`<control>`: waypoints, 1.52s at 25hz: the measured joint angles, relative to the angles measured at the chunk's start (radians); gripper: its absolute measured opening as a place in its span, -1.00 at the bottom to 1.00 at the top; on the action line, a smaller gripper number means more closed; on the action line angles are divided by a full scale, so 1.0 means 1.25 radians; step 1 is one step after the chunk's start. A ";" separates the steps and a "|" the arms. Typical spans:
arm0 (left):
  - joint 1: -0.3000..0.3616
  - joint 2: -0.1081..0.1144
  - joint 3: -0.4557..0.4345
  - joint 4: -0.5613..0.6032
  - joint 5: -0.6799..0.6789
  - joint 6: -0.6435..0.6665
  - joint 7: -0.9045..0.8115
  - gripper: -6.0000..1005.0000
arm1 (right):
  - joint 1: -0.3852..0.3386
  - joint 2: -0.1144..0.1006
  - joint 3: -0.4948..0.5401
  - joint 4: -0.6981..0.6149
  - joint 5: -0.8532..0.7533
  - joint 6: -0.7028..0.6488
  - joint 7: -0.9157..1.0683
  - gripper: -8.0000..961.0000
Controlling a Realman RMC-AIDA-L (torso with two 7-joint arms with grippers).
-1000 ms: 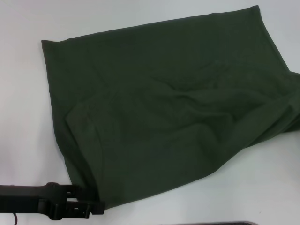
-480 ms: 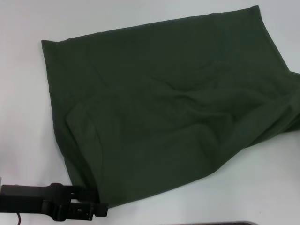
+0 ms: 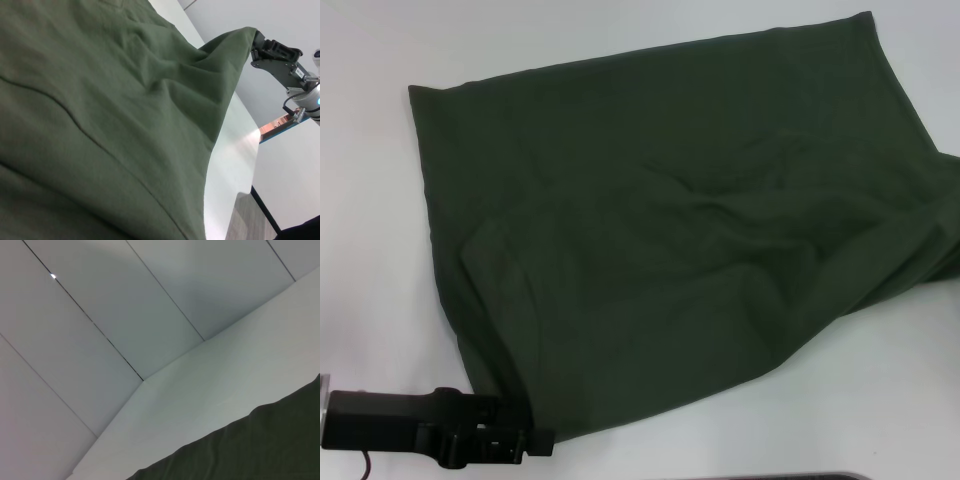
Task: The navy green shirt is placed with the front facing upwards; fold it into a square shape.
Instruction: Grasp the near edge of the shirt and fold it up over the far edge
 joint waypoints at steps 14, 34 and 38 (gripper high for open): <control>-0.003 -0.005 0.000 -0.006 0.000 -0.013 -0.003 0.24 | 0.000 0.000 0.000 0.000 0.000 0.000 0.000 -0.96; -0.018 -0.007 0.050 -0.006 0.000 -0.036 -0.021 -0.34 | -0.001 0.000 0.001 0.000 0.000 0.000 0.000 -0.96; -0.019 -0.008 0.050 -0.006 0.000 -0.045 -0.022 -0.59 | 0.000 0.000 0.001 0.000 0.000 0.000 0.000 -0.96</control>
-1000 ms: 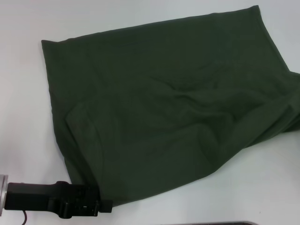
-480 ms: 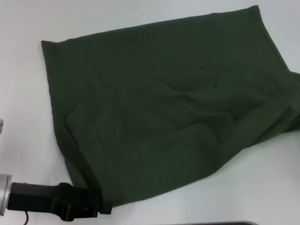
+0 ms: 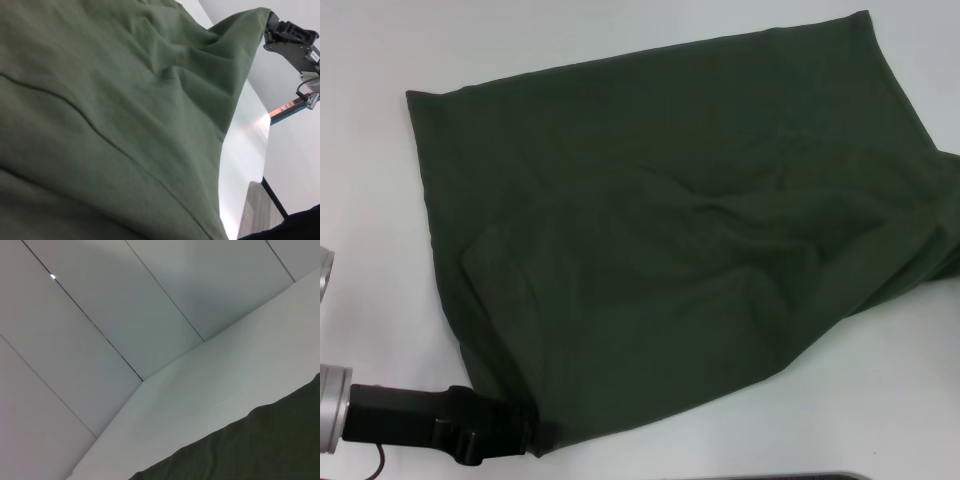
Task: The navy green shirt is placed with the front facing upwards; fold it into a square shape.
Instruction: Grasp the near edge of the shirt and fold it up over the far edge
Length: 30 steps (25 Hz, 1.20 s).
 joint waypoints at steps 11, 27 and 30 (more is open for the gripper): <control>-0.005 -0.004 0.012 0.000 0.000 -0.008 0.003 -0.62 | 0.000 0.000 0.000 0.000 0.000 0.000 -0.001 -0.96; -0.017 0.012 0.001 0.004 -0.006 -0.036 0.007 -0.82 | -0.002 0.005 -0.002 0.000 -0.009 0.000 -0.008 -0.96; -0.031 0.023 -0.014 0.002 -0.007 -0.035 0.016 -0.83 | 0.006 0.007 -0.001 0.000 -0.024 0.000 -0.009 -0.96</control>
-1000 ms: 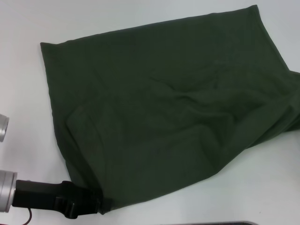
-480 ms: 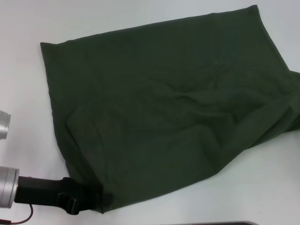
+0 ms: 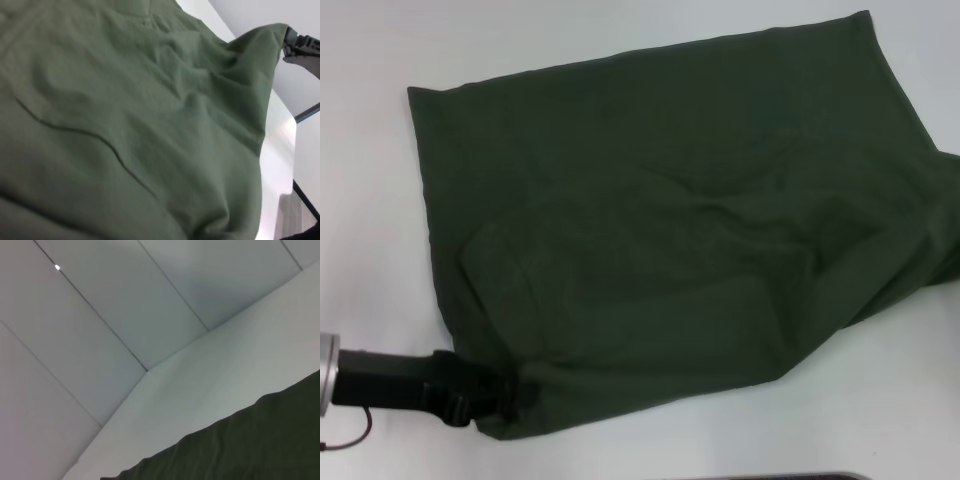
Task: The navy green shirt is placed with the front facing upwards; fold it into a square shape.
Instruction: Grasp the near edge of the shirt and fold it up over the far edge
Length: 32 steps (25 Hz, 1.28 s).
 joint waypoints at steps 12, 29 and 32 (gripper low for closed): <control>-0.035 0.035 -0.071 0.005 0.000 0.013 0.023 -0.84 | 0.028 0.003 -0.042 0.000 -0.026 -0.004 -0.001 -0.96; -0.074 0.084 -0.170 0.029 0.007 -0.006 0.043 -0.83 | 0.117 0.007 -0.147 0.049 -0.027 0.030 -0.003 -0.96; -0.068 0.085 -0.175 0.038 0.008 -0.007 0.043 -0.84 | 0.116 0.007 -0.160 0.052 -0.026 0.034 -0.003 -0.96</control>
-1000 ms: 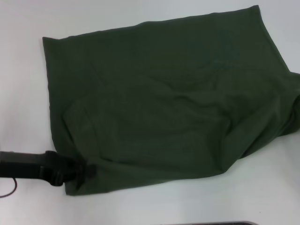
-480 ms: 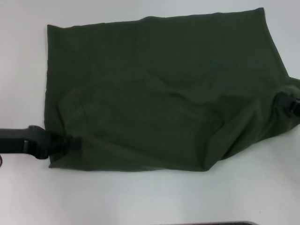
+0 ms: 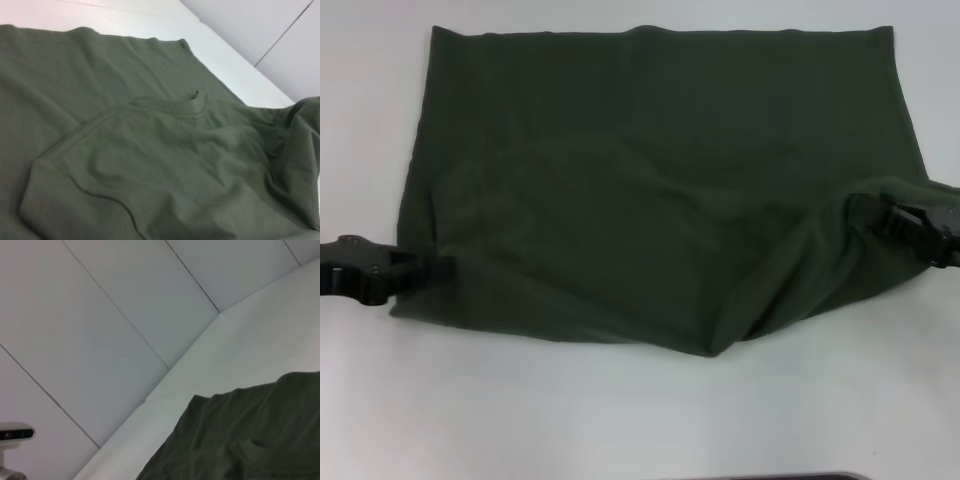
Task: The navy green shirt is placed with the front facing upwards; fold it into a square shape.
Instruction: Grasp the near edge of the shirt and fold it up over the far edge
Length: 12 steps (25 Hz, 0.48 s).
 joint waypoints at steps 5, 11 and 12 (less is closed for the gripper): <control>0.021 0.004 -0.045 0.019 0.001 -0.006 0.000 -0.87 | -0.033 -0.003 0.004 0.001 0.003 -0.006 -0.012 -0.96; 0.046 0.004 -0.055 0.038 0.001 0.000 -0.004 -0.87 | -0.083 -0.007 0.006 0.001 0.006 -0.019 -0.059 -0.96; 0.049 0.003 -0.054 0.040 0.001 0.001 -0.004 -0.87 | -0.092 -0.008 0.005 0.001 0.005 -0.021 -0.065 -0.96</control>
